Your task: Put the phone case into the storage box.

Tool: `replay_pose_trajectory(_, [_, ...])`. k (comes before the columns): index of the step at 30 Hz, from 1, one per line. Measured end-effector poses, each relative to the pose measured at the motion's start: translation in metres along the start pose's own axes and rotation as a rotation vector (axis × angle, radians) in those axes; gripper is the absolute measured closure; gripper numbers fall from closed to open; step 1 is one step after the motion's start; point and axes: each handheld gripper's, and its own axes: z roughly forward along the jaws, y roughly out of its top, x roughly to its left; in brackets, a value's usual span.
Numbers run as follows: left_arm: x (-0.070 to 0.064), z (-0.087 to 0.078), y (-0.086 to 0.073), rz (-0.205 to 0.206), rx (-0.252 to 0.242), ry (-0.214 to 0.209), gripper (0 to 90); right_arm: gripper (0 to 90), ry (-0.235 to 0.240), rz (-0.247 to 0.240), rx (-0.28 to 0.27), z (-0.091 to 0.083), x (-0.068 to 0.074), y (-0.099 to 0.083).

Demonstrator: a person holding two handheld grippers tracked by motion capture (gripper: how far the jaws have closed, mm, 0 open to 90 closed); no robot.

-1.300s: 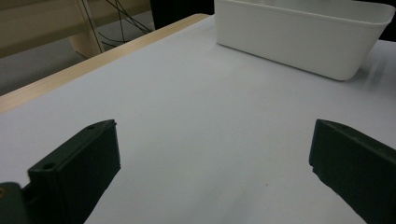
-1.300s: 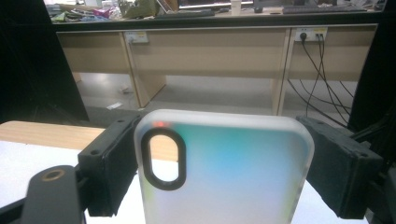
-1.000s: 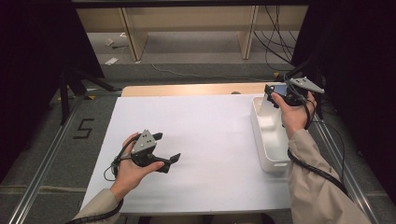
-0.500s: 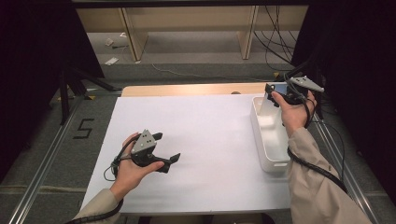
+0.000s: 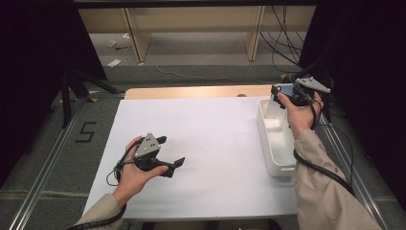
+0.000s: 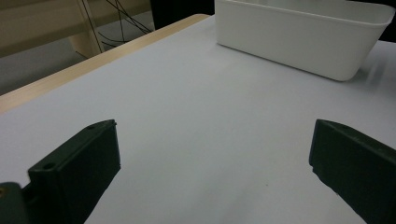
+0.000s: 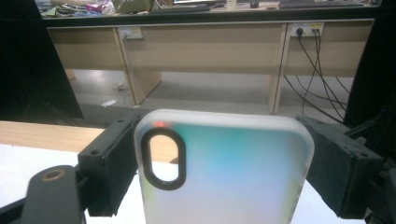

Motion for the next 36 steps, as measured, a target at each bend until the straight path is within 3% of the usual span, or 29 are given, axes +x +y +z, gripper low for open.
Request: replay_pose_trajectory(36, [0.0, 0.0, 0.0, -0.002, -0.003, -0.001, 1.4, 18.3, -0.01, -0.004, 0.012, 0.011, 0.0, 0.003])
